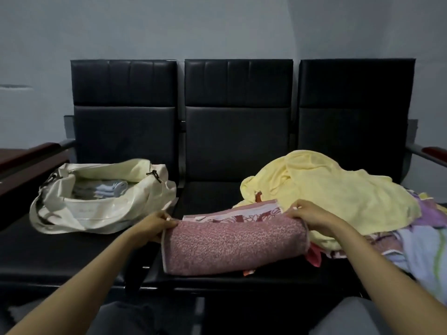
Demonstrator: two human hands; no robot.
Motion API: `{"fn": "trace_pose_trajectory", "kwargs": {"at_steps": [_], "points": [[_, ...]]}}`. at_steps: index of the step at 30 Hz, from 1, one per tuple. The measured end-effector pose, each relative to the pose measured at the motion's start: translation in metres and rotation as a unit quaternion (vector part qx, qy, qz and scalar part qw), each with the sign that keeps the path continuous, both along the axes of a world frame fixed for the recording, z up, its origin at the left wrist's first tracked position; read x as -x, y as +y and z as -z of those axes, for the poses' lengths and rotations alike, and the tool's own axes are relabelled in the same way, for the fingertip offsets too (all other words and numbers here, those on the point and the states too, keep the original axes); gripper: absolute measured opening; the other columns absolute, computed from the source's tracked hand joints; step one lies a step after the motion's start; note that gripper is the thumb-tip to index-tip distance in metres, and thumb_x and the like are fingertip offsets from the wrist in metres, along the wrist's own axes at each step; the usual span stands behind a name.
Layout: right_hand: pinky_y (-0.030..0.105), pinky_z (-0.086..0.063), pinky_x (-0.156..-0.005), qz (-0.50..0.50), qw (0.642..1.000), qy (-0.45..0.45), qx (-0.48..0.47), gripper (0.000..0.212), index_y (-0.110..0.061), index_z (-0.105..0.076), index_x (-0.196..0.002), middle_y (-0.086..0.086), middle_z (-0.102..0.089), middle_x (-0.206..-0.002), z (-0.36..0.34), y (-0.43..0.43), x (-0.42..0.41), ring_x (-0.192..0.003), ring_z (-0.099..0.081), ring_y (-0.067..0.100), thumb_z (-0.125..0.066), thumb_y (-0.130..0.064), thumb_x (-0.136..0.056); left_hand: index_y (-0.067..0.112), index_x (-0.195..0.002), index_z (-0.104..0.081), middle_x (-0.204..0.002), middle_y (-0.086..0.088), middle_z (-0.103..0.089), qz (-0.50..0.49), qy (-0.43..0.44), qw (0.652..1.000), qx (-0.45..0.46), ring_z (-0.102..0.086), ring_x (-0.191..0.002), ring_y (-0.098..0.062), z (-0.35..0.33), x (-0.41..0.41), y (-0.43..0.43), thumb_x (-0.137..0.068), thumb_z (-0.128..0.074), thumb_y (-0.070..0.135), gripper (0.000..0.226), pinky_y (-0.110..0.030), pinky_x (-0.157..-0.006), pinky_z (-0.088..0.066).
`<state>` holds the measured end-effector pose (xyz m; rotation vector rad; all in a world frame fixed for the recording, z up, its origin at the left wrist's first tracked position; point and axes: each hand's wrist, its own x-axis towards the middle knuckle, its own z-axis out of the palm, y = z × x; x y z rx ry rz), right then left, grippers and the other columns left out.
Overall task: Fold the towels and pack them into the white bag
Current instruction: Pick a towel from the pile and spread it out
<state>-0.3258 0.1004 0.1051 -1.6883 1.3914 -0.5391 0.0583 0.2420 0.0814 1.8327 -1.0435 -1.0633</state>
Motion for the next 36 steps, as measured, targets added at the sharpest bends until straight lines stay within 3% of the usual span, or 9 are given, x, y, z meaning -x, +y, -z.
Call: {"fn": "trace_pose_trajectory", "kwargs": {"at_steps": [4, 7, 11, 17, 21, 24, 29, 33, 36], "points": [[0.040, -0.043, -0.094, 0.022, 0.999, 0.041, 0.010, 0.009, -0.016, -0.061, -0.087, 0.017, -0.066, -0.102, 0.056, -0.021, 0.003, -0.110, -0.056, 0.032, -0.067, -0.021, -0.082, 0.009, -0.078, -0.049, -0.059, -0.006, -0.052, -0.050, -0.023, 0.998, -0.034, -0.048, -0.045, -0.012, 0.033, 0.003, -0.015, -0.092, -0.064, 0.016, 0.021, -0.020, -0.038, -0.040], [0.038, -0.048, -0.084, 0.065, 0.997, -0.011, 0.039, 0.009, -0.017, -0.059, -0.083, 0.018, -0.068, -0.101, 0.064, -0.037, -0.005, -0.096, -0.063, 0.031, -0.065, -0.011, -0.086, 0.008, -0.070, -0.050, -0.058, -0.005, -0.049, -0.096, -0.056, 0.994, 0.013, -0.044, -0.049, -0.014, 0.039, 0.004, -0.035, -0.091, -0.063, 0.016, 0.026, -0.017, -0.037, -0.035], [0.038, -0.049, -0.083, 0.100, 0.990, -0.042, 0.090, 0.004, -0.020, -0.061, -0.091, 0.004, -0.065, -0.102, 0.053, -0.058, -0.025, -0.094, -0.062, 0.024, -0.060, -0.017, -0.090, 0.011, -0.074, -0.056, -0.073, -0.006, -0.060, -0.152, -0.033, 0.984, 0.083, -0.054, -0.071, -0.018, 0.039, -0.001, -0.066, -0.091, -0.064, 0.017, 0.020, -0.029, -0.064, -0.042], [0.025, -0.035, -0.072, 0.081, 0.986, 0.027, 0.145, 0.012, -0.008, -0.062, -0.103, 0.004, -0.060, -0.098, 0.054, -0.103, -0.056, -0.090, -0.054, 0.018, -0.058, -0.013, -0.093, 0.003, -0.082, -0.062, -0.080, -0.011, -0.064, -0.193, -0.022, 0.979, 0.060, -0.058, -0.081, -0.025, 0.058, -0.019, -0.110, -0.086, -0.069, 0.017, 0.017, -0.039, -0.078, -0.047], [0.026, -0.035, -0.068, 0.079, 0.981, 0.087, 0.157, 0.019, -0.006, -0.062, -0.107, 0.007, -0.061, -0.094, 0.067, -0.116, -0.065, -0.086, -0.056, 0.021, -0.060, -0.016, -0.092, 0.004, -0.070, -0.056, -0.073, 0.006, -0.051, -0.200, -0.102, 0.974, 0.039, -0.052, -0.079, -0.014, 0.075, -0.017, -0.125, -0.086, -0.070, 0.011, 0.022, -0.028, -0.074, -0.038], [0.030, -0.040, -0.071, 0.063, 0.968, 0.145, 0.194, 0.031, -0.008, -0.057, -0.118, 0.012, -0.063, -0.108, 0.073, -0.111, -0.065, -0.092, -0.056, 0.024, -0.063, -0.018, -0.090, -0.003, -0.093, -0.063, -0.102, 0.007, -0.056, -0.144, -0.171, 0.974, -0.020, -0.056, -0.100, -0.018, 0.078, -0.017, -0.122, -0.078, -0.078, 0.023, 0.034, -0.030, -0.083, -0.043], [0.034, -0.036, -0.099, -0.042, 0.911, 0.256, 0.322, 0.038, -0.011, -0.052, -0.131, 0.009, -0.052, -0.130, 0.073, -0.077, -0.073, -0.121, -0.041, 0.025, -0.053, -0.013, -0.093, 0.000, -0.109, -0.065, -0.109, -0.011, -0.065, -0.048, -0.221, 0.960, -0.164, -0.061, -0.106, -0.026, 0.071, -0.011, -0.107, -0.073, -0.080, 0.043, 0.058, -0.029, -0.084, -0.046], [0.033, -0.026, -0.113, -0.198, 0.898, 0.276, 0.280, 0.036, -0.017, -0.053, -0.133, 0.002, -0.047, -0.141, 0.076, -0.038, -0.080, -0.132, -0.035, 0.018, -0.048, -0.024, -0.099, 0.003, -0.092, -0.067, -0.099, -0.009, -0.066, -0.038, -0.170, 0.972, -0.160, -0.062, -0.095, -0.023, 0.070, -0.004, -0.090, -0.072, -0.083, 0.035, 0.040, -0.027, -0.080, -0.046], [0.038, -0.012, -0.120, -0.271, 0.872, 0.343, 0.218, 0.052, -0.025, -0.029, -0.150, -0.001, -0.022, -0.159, 0.085, -0.021, -0.080, -0.147, -0.014, 0.020, -0.038, -0.041, -0.101, 0.000, -0.096, -0.068, -0.101, -0.014, -0.070, -0.060, -0.126, 0.984, -0.115, -0.066, -0.090, -0.026, 0.066, -0.002, -0.085, -0.076, -0.080, 0.026, 0.035, -0.034, -0.084, -0.053]]}}
